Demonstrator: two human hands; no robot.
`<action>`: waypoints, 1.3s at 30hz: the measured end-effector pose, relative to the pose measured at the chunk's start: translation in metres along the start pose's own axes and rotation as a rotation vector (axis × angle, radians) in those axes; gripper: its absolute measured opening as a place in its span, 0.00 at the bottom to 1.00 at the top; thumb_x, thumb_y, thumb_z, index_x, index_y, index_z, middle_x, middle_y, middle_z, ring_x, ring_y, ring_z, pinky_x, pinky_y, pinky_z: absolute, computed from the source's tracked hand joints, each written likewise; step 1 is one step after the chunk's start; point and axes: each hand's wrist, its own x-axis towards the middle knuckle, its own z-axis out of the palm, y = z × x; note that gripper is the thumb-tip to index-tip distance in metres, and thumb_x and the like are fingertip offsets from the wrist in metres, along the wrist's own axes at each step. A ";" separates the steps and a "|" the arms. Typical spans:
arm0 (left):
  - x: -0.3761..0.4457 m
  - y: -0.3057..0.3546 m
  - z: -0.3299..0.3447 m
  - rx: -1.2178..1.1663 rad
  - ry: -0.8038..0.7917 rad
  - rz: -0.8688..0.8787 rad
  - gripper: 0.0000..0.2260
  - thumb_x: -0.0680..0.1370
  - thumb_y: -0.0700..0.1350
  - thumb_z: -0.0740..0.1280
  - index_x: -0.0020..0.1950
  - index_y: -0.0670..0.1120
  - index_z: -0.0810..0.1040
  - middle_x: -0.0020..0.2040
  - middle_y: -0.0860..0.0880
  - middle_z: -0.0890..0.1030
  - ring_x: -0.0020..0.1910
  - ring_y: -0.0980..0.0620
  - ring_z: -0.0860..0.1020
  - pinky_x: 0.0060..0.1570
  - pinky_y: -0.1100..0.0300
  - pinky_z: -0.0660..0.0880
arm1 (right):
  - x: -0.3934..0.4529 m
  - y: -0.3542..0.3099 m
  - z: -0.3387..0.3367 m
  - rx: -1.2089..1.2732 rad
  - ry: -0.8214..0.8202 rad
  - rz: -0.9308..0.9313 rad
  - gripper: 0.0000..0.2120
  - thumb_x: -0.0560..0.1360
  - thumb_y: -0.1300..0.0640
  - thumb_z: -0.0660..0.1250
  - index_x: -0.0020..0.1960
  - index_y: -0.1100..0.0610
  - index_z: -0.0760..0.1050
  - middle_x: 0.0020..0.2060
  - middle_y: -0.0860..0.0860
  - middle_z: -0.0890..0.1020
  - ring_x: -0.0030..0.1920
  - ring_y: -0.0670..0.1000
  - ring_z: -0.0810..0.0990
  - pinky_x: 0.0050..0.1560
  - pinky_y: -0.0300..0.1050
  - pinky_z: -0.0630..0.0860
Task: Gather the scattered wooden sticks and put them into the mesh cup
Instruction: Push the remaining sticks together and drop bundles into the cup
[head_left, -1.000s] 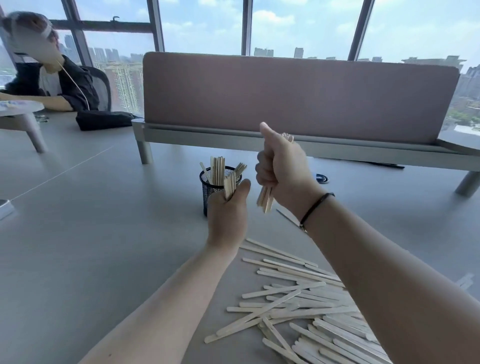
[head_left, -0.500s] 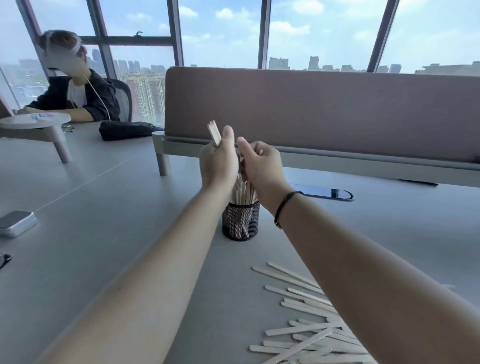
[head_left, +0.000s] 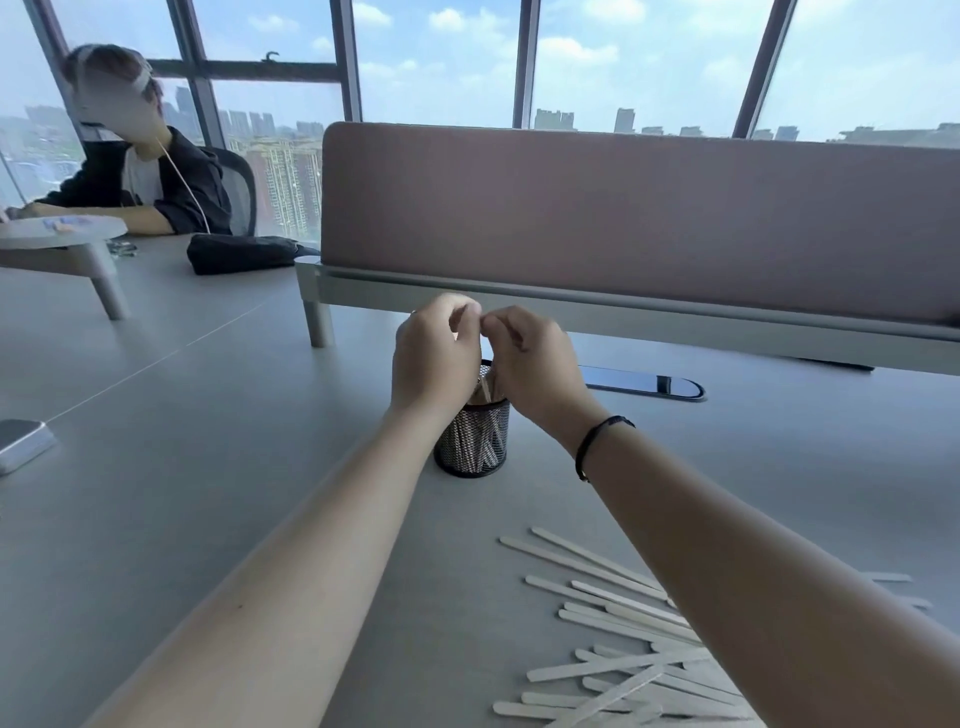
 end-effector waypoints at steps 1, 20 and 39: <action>-0.002 -0.001 0.001 -0.015 -0.005 -0.022 0.12 0.83 0.47 0.62 0.49 0.43 0.82 0.41 0.53 0.82 0.45 0.51 0.79 0.48 0.57 0.75 | -0.001 0.002 0.000 -0.011 -0.012 -0.006 0.15 0.82 0.53 0.61 0.41 0.57 0.79 0.32 0.50 0.80 0.35 0.51 0.75 0.36 0.46 0.70; -0.137 0.032 0.010 0.116 -0.559 0.577 0.15 0.79 0.61 0.63 0.49 0.52 0.82 0.48 0.58 0.84 0.43 0.57 0.80 0.40 0.54 0.79 | -0.102 0.092 -0.121 -0.633 -0.316 0.533 0.26 0.79 0.43 0.62 0.70 0.58 0.70 0.69 0.58 0.74 0.67 0.59 0.74 0.62 0.48 0.71; -0.169 0.052 -0.018 0.276 -1.211 0.304 0.50 0.59 0.74 0.74 0.76 0.70 0.54 0.78 0.61 0.61 0.78 0.57 0.57 0.77 0.51 0.59 | -0.193 0.063 -0.186 -0.367 -0.361 0.200 0.15 0.79 0.49 0.67 0.65 0.45 0.78 0.63 0.43 0.82 0.62 0.46 0.79 0.62 0.43 0.73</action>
